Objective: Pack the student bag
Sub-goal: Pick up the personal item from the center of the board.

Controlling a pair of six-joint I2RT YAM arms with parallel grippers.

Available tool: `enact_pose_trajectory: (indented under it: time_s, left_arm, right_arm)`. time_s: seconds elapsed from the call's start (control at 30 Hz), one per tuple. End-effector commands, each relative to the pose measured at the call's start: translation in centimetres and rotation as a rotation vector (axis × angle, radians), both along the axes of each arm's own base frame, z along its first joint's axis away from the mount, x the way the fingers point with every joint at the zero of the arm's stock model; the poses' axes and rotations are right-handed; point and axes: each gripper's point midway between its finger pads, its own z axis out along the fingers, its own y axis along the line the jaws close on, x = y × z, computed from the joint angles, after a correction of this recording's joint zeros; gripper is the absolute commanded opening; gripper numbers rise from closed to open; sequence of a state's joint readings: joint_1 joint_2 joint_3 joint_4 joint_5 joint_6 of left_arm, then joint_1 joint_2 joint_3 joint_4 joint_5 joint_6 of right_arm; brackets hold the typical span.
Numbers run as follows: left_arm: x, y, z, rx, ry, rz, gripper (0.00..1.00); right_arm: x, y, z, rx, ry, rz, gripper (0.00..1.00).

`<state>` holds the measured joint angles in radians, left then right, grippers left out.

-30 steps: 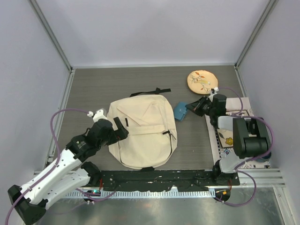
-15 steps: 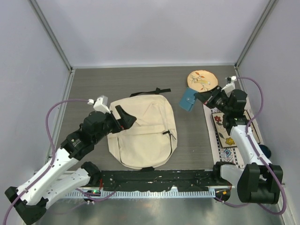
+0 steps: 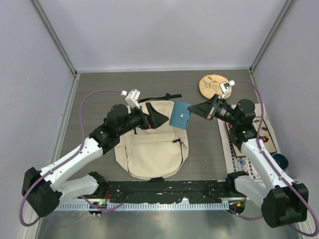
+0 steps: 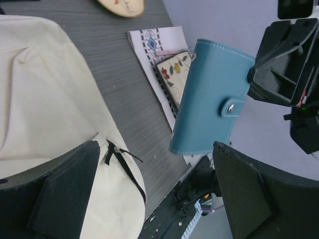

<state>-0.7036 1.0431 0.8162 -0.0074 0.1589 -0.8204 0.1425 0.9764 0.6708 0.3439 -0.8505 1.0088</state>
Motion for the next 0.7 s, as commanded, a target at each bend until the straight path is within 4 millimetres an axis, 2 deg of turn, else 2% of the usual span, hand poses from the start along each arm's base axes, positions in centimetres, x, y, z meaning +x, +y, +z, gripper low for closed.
enact_pose_trajectory:
  time_s: [0.0,0.23,0.4,0.5,0.67]
  left_arm:
    - [-0.8,-2.4,6.8,-0.169,-0.188,-0.147,1.00]
    - [-2.0,-3.5,8.4,-0.266,-0.234,-0.242,1.00]
    - [-3.1,-4.3,8.3,-0.309,-0.214,-0.326,0.98]
    - [-3.5,-4.6,8.3,-0.338,-0.209,-0.361,0.89]
    - [-4.1,-4.5,8.4,-0.355,-0.209,-0.382,0.64]
  right_arm:
    - [-3.0,1.9,3.8,0.120,-0.070,0.121,0.01]
    - [-4.7,3.0,4.7,0.189,-0.081,0.194,0.01]
    - [-5.2,3.1,4.8,0.210,-0.095,0.221,0.01]
    - [-5.3,3.2,4.8,0.211,-0.095,0.228,0.01]
    - [-5.0,3.2,4.2,0.210,-0.081,0.223,0.01]
